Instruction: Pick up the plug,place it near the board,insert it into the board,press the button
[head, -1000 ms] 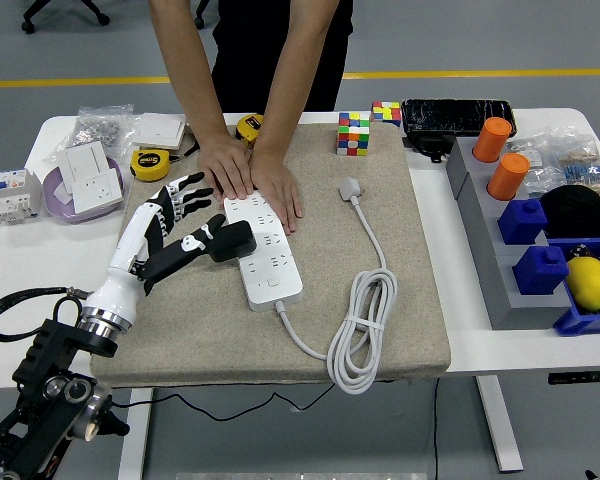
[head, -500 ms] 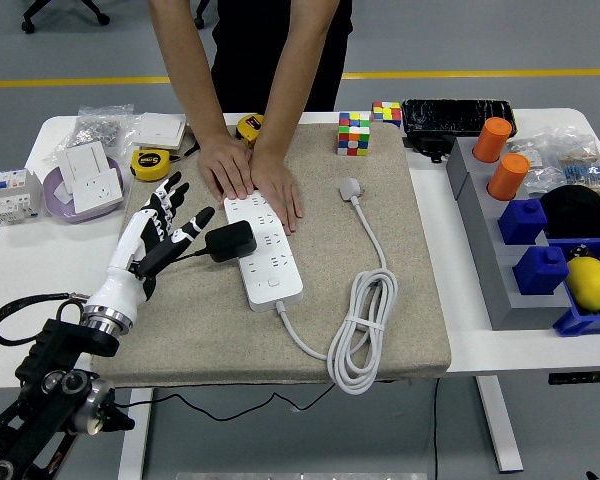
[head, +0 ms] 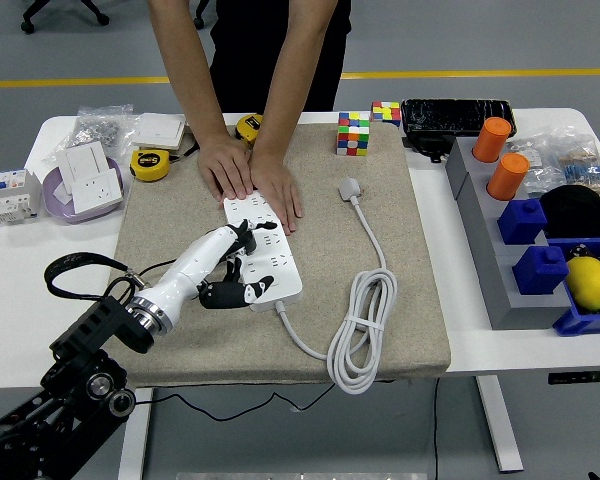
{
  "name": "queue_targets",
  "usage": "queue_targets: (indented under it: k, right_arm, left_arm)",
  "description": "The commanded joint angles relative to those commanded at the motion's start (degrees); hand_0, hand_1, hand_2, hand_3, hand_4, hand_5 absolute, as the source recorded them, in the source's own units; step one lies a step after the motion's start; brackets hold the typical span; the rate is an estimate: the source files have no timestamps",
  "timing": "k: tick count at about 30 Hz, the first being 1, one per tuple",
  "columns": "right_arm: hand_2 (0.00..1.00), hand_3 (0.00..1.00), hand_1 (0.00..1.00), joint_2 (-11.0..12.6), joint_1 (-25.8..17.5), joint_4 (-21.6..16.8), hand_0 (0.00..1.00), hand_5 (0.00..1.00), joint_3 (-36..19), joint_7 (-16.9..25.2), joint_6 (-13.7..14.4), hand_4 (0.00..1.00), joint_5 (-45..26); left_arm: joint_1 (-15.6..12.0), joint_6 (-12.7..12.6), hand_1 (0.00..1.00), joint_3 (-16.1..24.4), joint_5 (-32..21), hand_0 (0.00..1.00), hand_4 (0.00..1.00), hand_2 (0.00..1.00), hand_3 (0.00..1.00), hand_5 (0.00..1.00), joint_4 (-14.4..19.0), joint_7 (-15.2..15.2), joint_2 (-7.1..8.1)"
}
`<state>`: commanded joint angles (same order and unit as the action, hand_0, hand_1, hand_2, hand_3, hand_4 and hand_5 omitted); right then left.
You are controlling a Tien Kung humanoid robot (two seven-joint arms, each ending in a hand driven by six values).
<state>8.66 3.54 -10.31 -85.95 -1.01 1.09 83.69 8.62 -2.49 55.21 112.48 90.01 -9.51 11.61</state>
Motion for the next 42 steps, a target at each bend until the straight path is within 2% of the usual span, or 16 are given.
queue_targets:
  k: [3, 5, 11, 25, 42]
  right_arm:
    - [0.834, 0.83, 0.915, 0.03, 0.15, 0.0, 0.998, 0.998, 0.24, 0.1, 0.03, 0.998, -0.32]
    - [0.834, 0.831, 0.915, 0.02, 0.21, 0.0, 0.998, 0.998, 0.22, 0.09, 0.04, 0.998, -0.34]
    - [0.834, 0.83, 0.915, 0.05, 0.28, 0.0, 0.998, 0.998, -0.09, 0.08, 0.03, 0.998, -0.15]
    - [0.834, 0.831, 0.915, 0.01, 0.3, 0.0, 0.998, 0.998, -0.29, 0.21, 0.1, 0.998, -0.16]
    - [0.834, 0.832, 0.915, 0.11, 0.23, 0.0, 0.998, 0.998, -0.65, 0.22, 0.12, 0.998, 0.29]
  left_arm:
    - [0.83, 0.66, 0.023, -1.45, 6.37, 0.137, 0.608, 0.149, 0.842, 0.002, -1.07, -0.85, -0.1]
    - [1.19, 1.14, 0.021, -1.98, 8.61, 0.139, 0.611, 0.15, 0.844, 0.002, -1.71, -1.33, -0.25]
    - [1.91, 2.63, 0.021, -3.49, 11.72, 0.141, 0.619, 0.149, 0.845, 0.002, -3.56, -2.7, -0.16]
    - [1.59, 5.08, 0.022, -5.21, 11.45, 0.144, 0.633, 0.15, 0.832, 0.002, -4.58, -4.19, 0.89]
    - [1.54, 5.84, 0.022, -5.2, 11.93, 0.145, 0.637, 0.149, 0.815, 0.002, -5.29, -4.66, 0.9]
